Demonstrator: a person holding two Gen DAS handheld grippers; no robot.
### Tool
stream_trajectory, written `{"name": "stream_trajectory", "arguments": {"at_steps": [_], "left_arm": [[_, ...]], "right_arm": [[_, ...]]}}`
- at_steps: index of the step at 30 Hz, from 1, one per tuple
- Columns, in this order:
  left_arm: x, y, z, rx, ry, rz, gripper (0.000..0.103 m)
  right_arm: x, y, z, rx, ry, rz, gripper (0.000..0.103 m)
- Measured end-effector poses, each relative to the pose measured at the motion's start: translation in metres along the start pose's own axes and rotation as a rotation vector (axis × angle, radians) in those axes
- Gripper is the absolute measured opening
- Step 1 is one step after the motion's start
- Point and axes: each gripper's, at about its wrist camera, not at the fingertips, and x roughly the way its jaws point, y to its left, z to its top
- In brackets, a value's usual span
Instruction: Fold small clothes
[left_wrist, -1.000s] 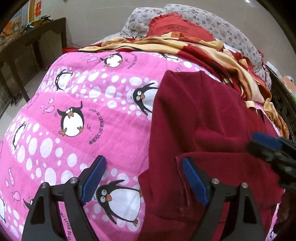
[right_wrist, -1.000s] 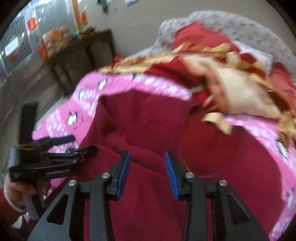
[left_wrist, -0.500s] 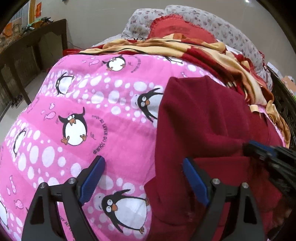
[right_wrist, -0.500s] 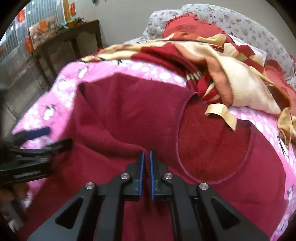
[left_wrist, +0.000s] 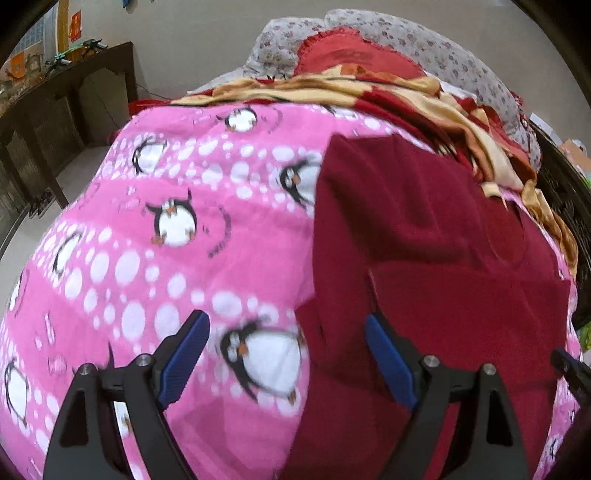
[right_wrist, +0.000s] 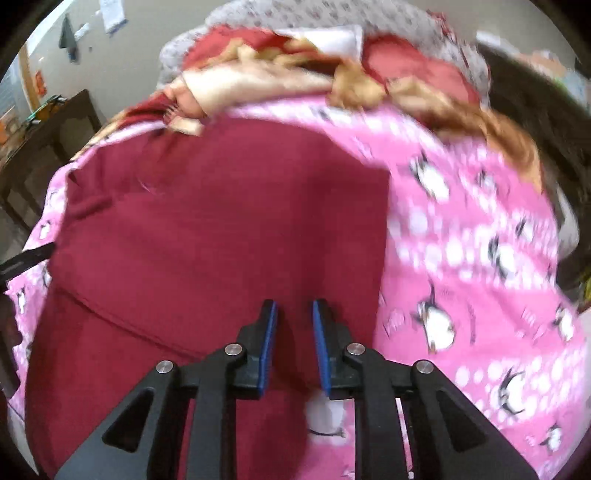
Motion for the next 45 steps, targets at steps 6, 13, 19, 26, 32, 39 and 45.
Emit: {"name": "stream_trajectory", "arguments": {"at_steps": [6,13,19,26,32,39,45], "left_arm": [[-0.029,0.004,-0.030,0.031,0.006,-0.001,0.089],[-0.064,0.020,-0.071,0.022,0.021,-0.010,0.089],[-0.092,0.025,-0.112,0.043,0.044,-0.039,0.089],[-0.100,0.033,-0.146,0.009,0.090,-0.080,0.089],[-0.114,0.040,-0.153,0.037,0.069,-0.078,0.089],[-0.124,0.052,-0.151,-0.006,0.053,-0.096,0.089],[-0.128,0.043,-0.148,-0.005,0.047,-0.123,0.090]], "right_arm": [[-0.039,0.002,-0.003,0.052,-0.068,0.037,0.037],[-0.090,0.023,-0.031,0.015,-0.119,0.168,0.043],[-0.116,0.060,-0.058,-0.044,-0.153,0.312,0.055],[-0.074,0.130,-0.077,-0.088,0.031,0.349,0.055],[-0.065,0.194,-0.080,-0.198,0.088,0.380,0.055],[-0.066,0.240,-0.083,-0.308,0.135,0.428,0.055],[-0.060,0.229,-0.105,-0.242,0.211,0.487,0.055]]}}
